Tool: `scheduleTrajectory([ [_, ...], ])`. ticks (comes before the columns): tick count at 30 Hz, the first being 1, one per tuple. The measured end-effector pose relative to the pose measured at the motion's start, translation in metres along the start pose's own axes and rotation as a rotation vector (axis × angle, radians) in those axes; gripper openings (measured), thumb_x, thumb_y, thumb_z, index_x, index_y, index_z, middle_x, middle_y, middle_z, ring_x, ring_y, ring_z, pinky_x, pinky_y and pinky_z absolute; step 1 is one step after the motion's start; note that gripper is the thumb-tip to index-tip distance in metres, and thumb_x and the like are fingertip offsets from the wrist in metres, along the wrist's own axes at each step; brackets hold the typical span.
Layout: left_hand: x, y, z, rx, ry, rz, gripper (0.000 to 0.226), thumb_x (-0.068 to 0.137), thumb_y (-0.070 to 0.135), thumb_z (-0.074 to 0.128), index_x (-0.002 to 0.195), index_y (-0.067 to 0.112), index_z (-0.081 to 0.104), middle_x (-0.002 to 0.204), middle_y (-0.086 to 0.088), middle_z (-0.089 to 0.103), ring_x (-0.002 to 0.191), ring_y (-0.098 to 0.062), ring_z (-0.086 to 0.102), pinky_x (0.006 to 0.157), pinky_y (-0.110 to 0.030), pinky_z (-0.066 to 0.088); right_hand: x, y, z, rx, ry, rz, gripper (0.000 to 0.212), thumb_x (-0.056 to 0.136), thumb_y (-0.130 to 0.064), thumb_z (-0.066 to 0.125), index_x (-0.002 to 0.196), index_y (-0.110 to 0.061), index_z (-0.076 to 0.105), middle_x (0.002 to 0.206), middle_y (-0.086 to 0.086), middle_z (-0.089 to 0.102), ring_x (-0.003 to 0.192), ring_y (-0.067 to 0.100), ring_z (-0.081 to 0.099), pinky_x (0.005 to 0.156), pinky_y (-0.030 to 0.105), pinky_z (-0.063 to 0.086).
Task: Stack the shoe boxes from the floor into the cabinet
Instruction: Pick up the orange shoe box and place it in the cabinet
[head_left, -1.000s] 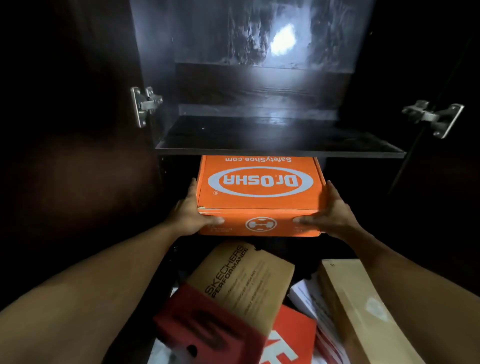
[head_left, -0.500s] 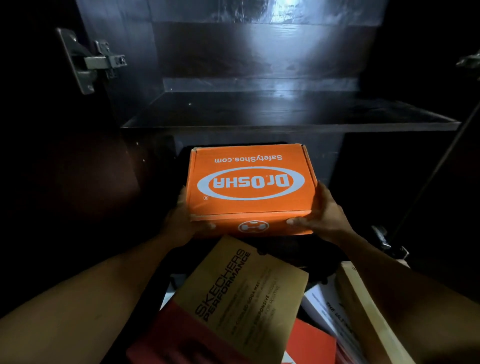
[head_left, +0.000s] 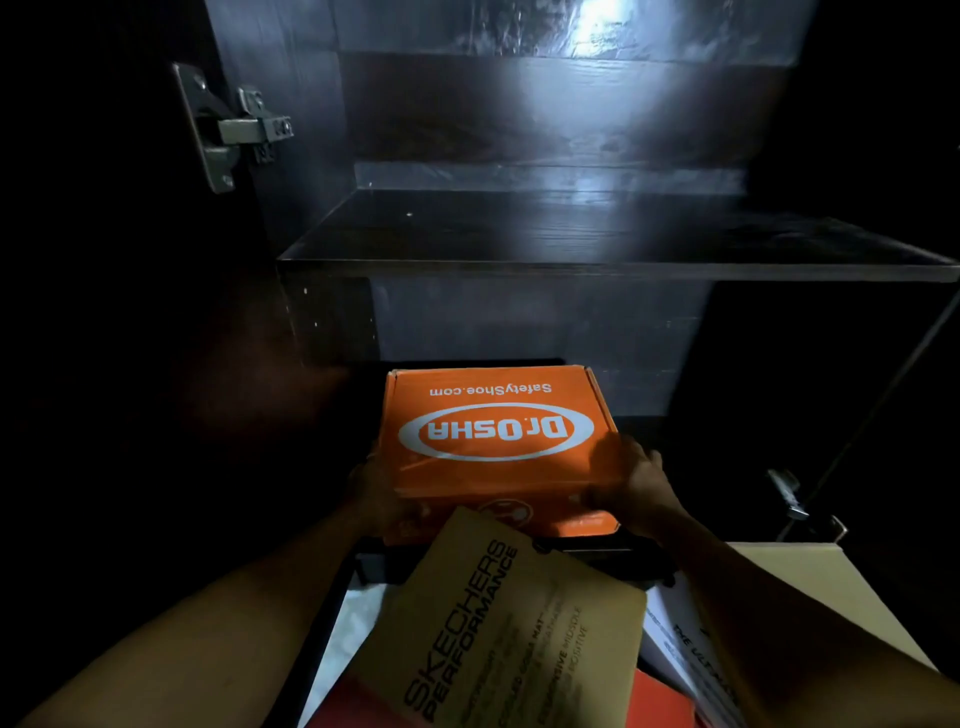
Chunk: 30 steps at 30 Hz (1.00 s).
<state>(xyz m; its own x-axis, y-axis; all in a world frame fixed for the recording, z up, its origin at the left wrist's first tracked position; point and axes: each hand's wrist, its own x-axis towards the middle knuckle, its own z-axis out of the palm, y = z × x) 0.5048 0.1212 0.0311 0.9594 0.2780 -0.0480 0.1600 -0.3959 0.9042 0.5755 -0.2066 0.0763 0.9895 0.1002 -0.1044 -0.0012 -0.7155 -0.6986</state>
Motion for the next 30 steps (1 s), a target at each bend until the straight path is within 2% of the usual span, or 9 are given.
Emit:
scheduleTrajectory([
  [3, -0.008, 0.017, 0.006, 0.184, 0.026, -0.133, 0.096, 0.058, 0.036, 0.089, 0.139, 0.006, 0.047, 0.14, -0.024, 0.048, 0.132, -0.042, 0.045, 0.107, -0.047, 0.041, 0.002, 0.005, 0.009, -0.164, -0.022, -0.035, 0.101, 0.068, -0.041, 0.088, 0.15, -0.02, 0.032, 0.144, 0.013, 0.044, 0.132, 0.038, 0.042, 0.11, 0.049, 0.039],
  [5, -0.008, 0.022, 0.006, 0.322, 0.02, -0.267, 0.096, 0.072, 0.038, 0.084, 0.15, 0.014, 0.034, 0.154, -0.022, 0.028, 0.141, -0.041, 0.03, 0.114, -0.044, 0.032, 0.001, 0.004, 0.013, -0.138, 0.0, -0.068, 0.092, 0.066, -0.043, 0.087, 0.143, -0.021, 0.043, 0.134, 0.009, 0.057, 0.119, 0.029, 0.055, 0.1, 0.041, 0.048],
  [8, -0.002, 0.024, 0.003, 0.16, 0.159, -0.327, 0.109, 0.064, 0.077, 0.065, 0.15, 0.018, 0.033, 0.145, -0.023, 0.044, 0.128, -0.043, 0.048, 0.109, -0.051, 0.04, 0.001, 0.001, 0.018, -0.073, 0.016, -0.024, 0.067, 0.074, -0.025, 0.087, 0.132, -0.015, 0.053, 0.113, 0.004, 0.065, 0.095, 0.016, 0.058, 0.079, 0.025, 0.044],
  [11, 0.001, 0.021, 0.008, 0.283, 0.26, -0.287, 0.071, 0.085, 0.045, 0.062, 0.143, 0.011, 0.04, 0.136, -0.026, 0.05, 0.117, -0.044, 0.054, 0.1, -0.048, 0.046, 0.004, 0.004, 0.025, 0.036, 0.162, 0.109, 0.071, 0.071, -0.021, 0.089, 0.128, -0.007, 0.049, 0.118, 0.013, 0.063, 0.103, 0.03, 0.063, 0.076, 0.028, 0.043],
  [13, 0.0, 0.022, 0.009, 0.429, 0.272, -0.264, 0.06, 0.09, 0.023, 0.065, 0.142, 0.005, 0.04, 0.14, -0.024, 0.045, 0.123, -0.043, 0.05, 0.1, -0.044, 0.043, 0.004, 0.003, 0.03, 0.027, 0.234, 0.127, 0.056, 0.077, -0.017, 0.084, 0.122, -0.005, 0.054, 0.119, 0.015, 0.061, 0.104, 0.029, 0.062, 0.075, 0.028, 0.043],
  [16, -0.001, 0.02, 0.007, 0.561, 0.242, -0.245, 0.046, 0.095, 0.019, 0.06, 0.136, 0.003, 0.048, 0.141, -0.024, 0.042, 0.125, -0.042, 0.048, 0.101, -0.045, 0.042, 0.008, -0.004, 0.038, 0.013, 0.246, 0.15, 0.028, 0.085, -0.016, 0.076, 0.108, -0.004, 0.067, 0.107, 0.016, 0.07, 0.082, 0.02, 0.061, 0.07, 0.028, 0.047],
  [20, 0.002, 0.018, 0.008, 0.544, 0.276, -0.157, 0.044, 0.089, 0.011, 0.063, 0.131, -0.002, 0.054, 0.136, -0.027, 0.046, 0.122, -0.044, 0.049, 0.102, -0.043, 0.04, 0.01, -0.01, 0.042, 0.081, 0.222, 0.156, 0.033, 0.081, -0.023, 0.077, 0.107, -0.004, 0.07, 0.106, 0.016, 0.071, 0.086, 0.026, 0.066, 0.077, 0.033, 0.054],
  [25, -0.002, 0.015, 0.01, 0.408, 0.281, -0.071, 0.061, 0.086, 0.012, 0.068, 0.142, 0.002, 0.047, 0.142, -0.026, 0.044, 0.132, -0.042, 0.041, 0.112, -0.047, 0.032, 0.003, -0.016, 0.053, 0.142, 0.151, -0.009, 0.043, 0.089, -0.023, 0.073, 0.128, -0.016, 0.059, 0.112, 0.0, 0.066, 0.1, 0.017, 0.065, 0.082, 0.027, 0.048],
  [30, -0.006, 0.025, 0.009, 0.335, 0.268, -0.038, 0.079, 0.082, 0.012, 0.073, 0.151, 0.009, 0.035, 0.15, -0.023, 0.036, 0.139, -0.041, 0.034, 0.116, -0.047, 0.028, 0.012, -0.006, 0.045, 0.044, 0.1, -0.038, 0.037, 0.093, -0.033, 0.065, 0.127, -0.019, 0.059, 0.113, 0.006, 0.068, 0.088, 0.014, 0.06, 0.078, 0.029, 0.049],
])
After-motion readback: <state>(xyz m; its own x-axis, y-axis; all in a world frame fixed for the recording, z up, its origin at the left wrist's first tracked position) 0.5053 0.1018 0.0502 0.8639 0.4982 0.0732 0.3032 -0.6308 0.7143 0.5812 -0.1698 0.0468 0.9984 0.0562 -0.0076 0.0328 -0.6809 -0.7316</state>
